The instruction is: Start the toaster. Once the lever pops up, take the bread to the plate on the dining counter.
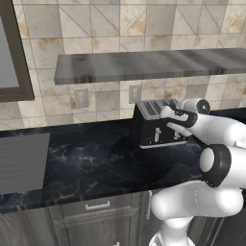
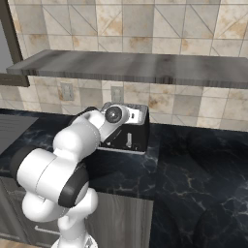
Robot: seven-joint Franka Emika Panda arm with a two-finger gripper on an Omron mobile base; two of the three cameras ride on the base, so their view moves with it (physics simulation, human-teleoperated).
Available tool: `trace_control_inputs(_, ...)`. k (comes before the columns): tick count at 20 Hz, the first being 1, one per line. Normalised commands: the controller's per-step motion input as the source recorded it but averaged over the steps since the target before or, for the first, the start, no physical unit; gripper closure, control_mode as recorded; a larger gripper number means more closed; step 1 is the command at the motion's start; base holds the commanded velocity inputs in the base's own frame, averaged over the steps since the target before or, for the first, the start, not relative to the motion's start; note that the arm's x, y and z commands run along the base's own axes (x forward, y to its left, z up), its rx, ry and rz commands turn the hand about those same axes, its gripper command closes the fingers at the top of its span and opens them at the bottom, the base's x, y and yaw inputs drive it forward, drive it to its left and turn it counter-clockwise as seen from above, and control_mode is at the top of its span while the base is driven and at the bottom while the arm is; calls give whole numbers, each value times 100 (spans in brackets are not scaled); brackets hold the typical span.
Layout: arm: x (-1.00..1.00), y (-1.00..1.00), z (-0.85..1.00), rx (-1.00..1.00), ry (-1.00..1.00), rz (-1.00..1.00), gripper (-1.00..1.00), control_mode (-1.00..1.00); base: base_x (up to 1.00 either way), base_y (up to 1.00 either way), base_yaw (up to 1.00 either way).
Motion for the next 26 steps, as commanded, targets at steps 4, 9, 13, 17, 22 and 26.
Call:
trace_control_inputs(4, 0, 0, 0, 0, 0, 0, -100, -100, 0, 0, 0)
trace_control_inputs(9, 0, 0, 0, 0, 0, 0, -100, -100, 0, 0, 0)
trace_control_inputs(13, 0, 0, 0, 0, 0, 0, -100, -100, 0, 0, 0)
trace_control_inputs(17, 0, 0, 0, 0, 0, 0, -100, -100, 0, 0, 0)
trace_control_inputs(22, 0, 0, 0, 0, 0, 0, -100, -100, 0, 0, 0)
trace_control_inputs(26, 0, 0, 0, 0, 0, 0, -100, -100, 0, 0, 0)
